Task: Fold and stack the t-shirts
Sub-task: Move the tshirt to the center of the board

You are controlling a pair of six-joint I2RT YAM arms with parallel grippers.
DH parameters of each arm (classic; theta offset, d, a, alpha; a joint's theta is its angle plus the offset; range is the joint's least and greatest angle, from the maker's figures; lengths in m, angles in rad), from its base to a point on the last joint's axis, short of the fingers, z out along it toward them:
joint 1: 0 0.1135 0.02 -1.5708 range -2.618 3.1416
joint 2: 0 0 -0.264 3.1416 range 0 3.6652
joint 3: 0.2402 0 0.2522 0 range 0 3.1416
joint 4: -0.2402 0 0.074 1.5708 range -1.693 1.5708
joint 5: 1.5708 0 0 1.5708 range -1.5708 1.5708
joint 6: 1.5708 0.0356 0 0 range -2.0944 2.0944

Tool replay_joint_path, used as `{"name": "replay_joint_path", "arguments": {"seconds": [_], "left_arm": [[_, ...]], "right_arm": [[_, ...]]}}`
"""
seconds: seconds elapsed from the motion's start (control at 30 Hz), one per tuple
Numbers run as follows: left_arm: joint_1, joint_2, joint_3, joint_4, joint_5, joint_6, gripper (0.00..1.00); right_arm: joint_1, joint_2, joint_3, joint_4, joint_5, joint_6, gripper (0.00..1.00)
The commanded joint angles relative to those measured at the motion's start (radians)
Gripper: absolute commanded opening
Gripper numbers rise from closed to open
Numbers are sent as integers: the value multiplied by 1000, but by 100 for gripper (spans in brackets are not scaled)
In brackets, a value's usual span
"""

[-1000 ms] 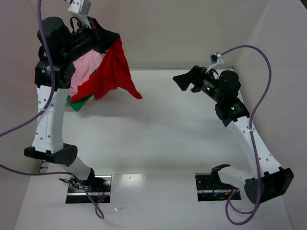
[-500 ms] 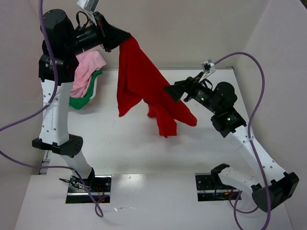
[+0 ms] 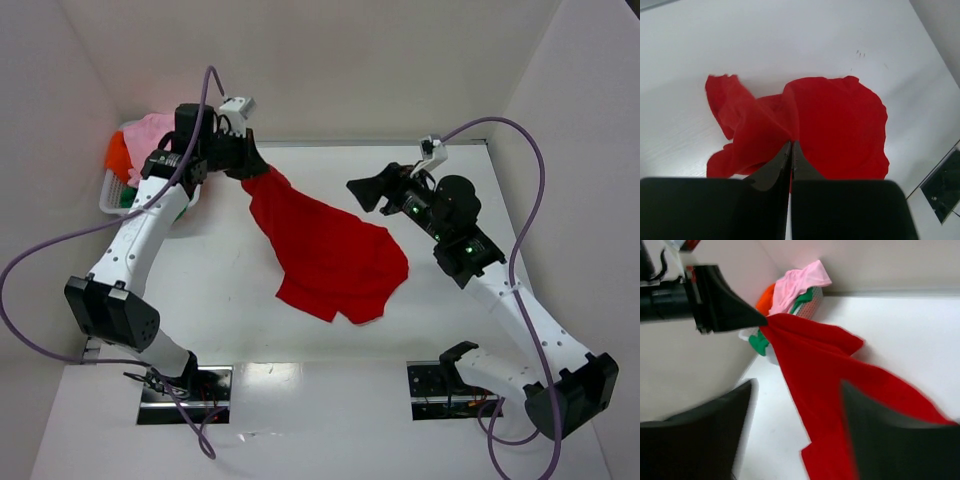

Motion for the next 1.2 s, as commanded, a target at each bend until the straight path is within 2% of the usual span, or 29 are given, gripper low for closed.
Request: {"name": "replay_joint_path", "arguments": {"seconds": [0.0, 0.07, 0.2, 0.37, 0.67, 0.8, 0.93, 1.17], "left_arm": [[1, -118, -28, 57, -40, 60, 0], [1, -128, -56, 57, -65, 69, 0], [-8, -128, -48, 57, -94, 69, 0], [-8, -117, 96, 57, -145, 25, 0], [-8, -99, 306, 114, -119, -9, 0], [-8, -89, 348, 114, -74, -9, 0], [-8, -89, 337, 114, -54, -9, 0], [-8, -178, 222, 86, -30, 2, 0]], "right_arm": [[8, 25, 23, -17, 44, -28, 91], [8, 36, 23, -55, 79, -28, 99], [8, 48, 23, -115, 97, -50, 99], [8, 125, -8, -222, 191, -18, 99], [8, 154, -57, -213, 200, 12, 99], [8, 192, -79, -189, 194, 21, 99], [8, 254, -97, -137, 174, 45, 99], [8, 355, -86, -74, 163, 58, 99]]}}
